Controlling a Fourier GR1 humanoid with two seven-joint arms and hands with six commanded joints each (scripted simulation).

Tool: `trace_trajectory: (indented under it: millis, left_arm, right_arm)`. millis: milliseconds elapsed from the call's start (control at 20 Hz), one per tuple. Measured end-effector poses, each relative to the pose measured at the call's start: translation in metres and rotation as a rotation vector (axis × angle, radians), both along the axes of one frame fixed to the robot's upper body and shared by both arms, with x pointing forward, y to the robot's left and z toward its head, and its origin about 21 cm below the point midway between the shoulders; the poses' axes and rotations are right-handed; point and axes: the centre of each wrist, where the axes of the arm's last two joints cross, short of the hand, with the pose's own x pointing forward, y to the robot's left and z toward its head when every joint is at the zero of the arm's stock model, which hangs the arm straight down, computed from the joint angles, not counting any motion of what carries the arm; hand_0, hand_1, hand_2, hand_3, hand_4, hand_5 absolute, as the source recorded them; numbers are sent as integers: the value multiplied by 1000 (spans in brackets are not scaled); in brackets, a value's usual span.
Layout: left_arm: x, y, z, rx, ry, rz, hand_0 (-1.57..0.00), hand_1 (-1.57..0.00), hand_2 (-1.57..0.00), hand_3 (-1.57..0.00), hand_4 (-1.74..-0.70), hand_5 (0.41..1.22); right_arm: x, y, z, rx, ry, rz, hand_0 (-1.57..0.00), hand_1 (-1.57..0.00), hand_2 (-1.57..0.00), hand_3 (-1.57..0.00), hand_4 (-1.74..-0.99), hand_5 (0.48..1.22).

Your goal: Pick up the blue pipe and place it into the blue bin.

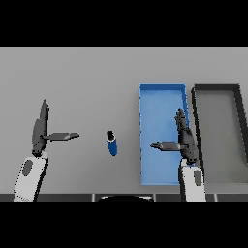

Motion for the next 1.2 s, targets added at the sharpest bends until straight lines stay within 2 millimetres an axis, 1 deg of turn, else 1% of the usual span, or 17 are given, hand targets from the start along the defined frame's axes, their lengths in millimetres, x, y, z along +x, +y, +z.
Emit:
trace_trajectory:
  millis: [300,350,400,450,500,550,600,750,850,1000,1050,1100,1150,1200]
  left_arm:
    - [-7,-5,1,6,-21,-12,1,1,1,1,-1006,586]
    - [-17,4,-1,78,-29,-142,1,1,1,1,-1011,588]
    - [-26,16,-2,120,-22,-214,1,1,1,1,-1011,588]
    - [-27,21,1,143,-18,-254,1,1,1,1,-1010,588]
    - [-27,23,2,157,-3,-282,1,1,1,1,-1010,589]
    - [-27,21,1,160,4,-306,1,1,1,1,-1007,587]
    - [-30,23,1,168,-4,-321,1,1,1,1,-1007,587]
    - [-34,25,1,135,-1,-374,1,1,1,1,-1023,594]
    - [-36,18,2,134,19,-449,1,1,1,1,-1020,582]
    - [-40,6,8,156,45,-568,1,1,1,1,-1037,548]
    - [-42,7,9,159,73,-592,1,1,1,1,-1040,532]
    - [-44,-2,9,164,93,-623,1,1,1,1,-1052,513]
    - [-45,-11,10,163,109,-650,1,1,1,1,-1063,498]
    - [-49,-13,9,160,117,-673,1,1,1,1,-1076,488]
  right_arm:
    - [-6,-5,0,-2,-2,-1,1,1,1,1,-1222,603]
    - [-14,-19,3,-111,-62,41,1,1,1,1,-1227,603]
    - [-21,-23,5,-160,-94,81,1,1,1,1,-1230,601]
    - [-27,-26,7,-188,-100,107,1,1,1,1,-1228,599]
    - [-33,-26,8,-217,-105,124,1,1,1,1,-1232,599]
    - [-31,-26,11,-223,-97,130,1,1,1,1,-1231,599]
    - [-33,-28,11,-222,-88,129,1,1,1,1,-1230,595]
    - [-32,-23,14,-232,-86,134,1,1,1,1,-1218,589]
    - [-32,-21,14,-243,-68,142,1,1,1,1,-1215,587]
    - [-33,-25,15,-245,-114,151,1,1,1,1,-1223,601]
    - [-33,-25,14,-254,-115,152,1,1,1,1,-1225,603]
    - [-32,-24,15,-248,-125,157,1,1,1,1,-1229,606]
    - [-31,-29,18,-252,-125,147,1,1,1,1,-1233,604]
    - [-30,-27,19,-243,-128,154,1,1,1,1,-1239,606]
